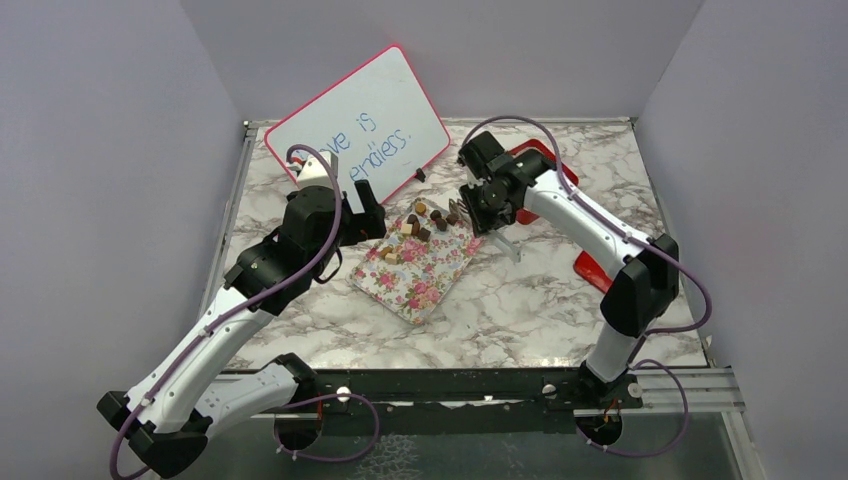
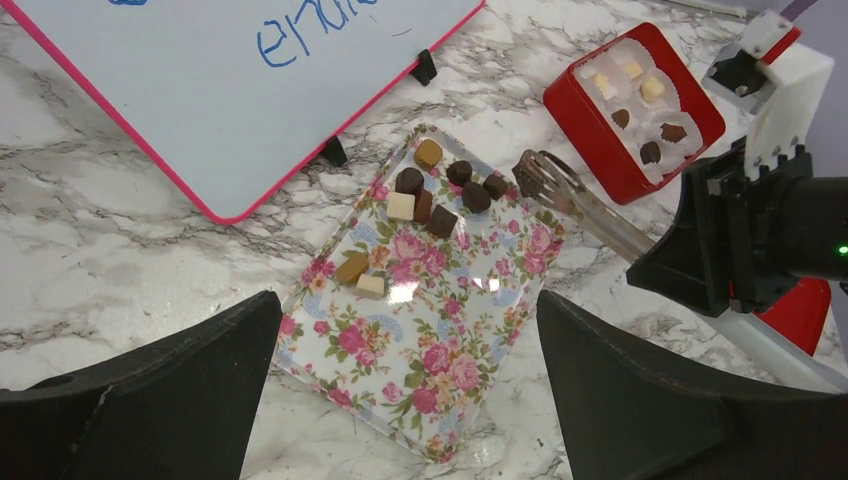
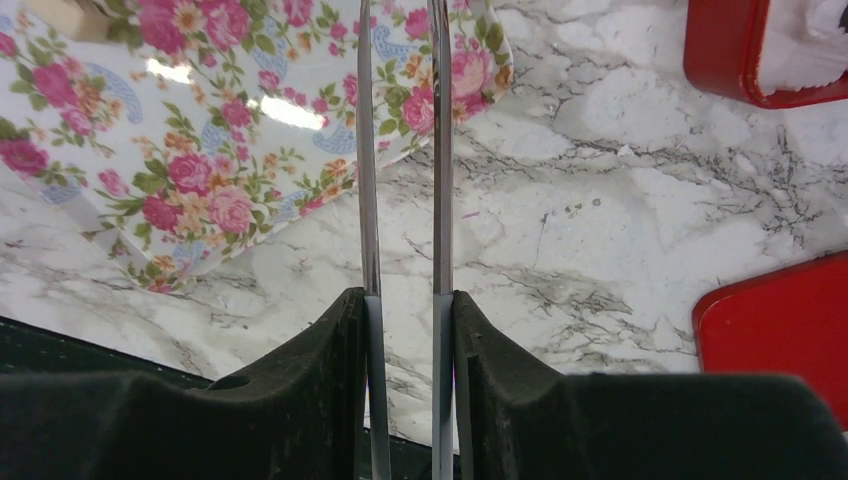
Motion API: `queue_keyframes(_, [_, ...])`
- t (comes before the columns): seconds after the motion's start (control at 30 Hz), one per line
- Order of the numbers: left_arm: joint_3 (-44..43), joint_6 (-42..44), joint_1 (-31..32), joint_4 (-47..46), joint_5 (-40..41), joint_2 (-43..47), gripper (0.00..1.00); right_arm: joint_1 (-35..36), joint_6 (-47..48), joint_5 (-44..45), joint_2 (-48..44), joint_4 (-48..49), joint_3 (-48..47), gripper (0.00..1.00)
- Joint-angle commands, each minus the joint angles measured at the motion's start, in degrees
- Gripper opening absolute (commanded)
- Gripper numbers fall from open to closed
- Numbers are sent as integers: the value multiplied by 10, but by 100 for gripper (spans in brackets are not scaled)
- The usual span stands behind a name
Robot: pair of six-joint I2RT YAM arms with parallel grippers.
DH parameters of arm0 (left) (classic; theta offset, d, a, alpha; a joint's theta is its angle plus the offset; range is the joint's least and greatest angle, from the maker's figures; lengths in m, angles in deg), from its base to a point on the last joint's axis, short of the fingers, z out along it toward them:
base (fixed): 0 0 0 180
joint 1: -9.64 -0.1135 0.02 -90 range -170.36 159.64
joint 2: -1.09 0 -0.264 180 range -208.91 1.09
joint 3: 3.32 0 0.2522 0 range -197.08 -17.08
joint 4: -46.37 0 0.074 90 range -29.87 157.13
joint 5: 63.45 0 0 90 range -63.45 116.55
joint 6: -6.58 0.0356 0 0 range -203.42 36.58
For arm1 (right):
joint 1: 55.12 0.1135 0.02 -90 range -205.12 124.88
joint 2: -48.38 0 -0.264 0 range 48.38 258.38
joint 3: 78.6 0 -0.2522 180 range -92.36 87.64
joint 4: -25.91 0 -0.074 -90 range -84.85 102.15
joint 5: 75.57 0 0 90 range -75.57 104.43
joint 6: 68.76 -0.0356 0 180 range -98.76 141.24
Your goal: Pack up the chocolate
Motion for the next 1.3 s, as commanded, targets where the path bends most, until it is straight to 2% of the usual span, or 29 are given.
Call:
queue_keyframes(0.0, [-5,4,-2,-12,7,-2,99,-13,-17,18,-28,-30,-56,23])
queue_keyframes(0.17, [-6,4,-2,-12,4,-4,99,-52,-22,3,-28,-47,-87,23])
queue_keyframes(0.73, [-7,4,-2,-13,7,-2,99,-203,-12,-51,-17,-44,-56,24])
queue_keyframes(1.27, [-21,11,-2,-12,-1,-17,99,-246,0,-71,45,1,-59,29])
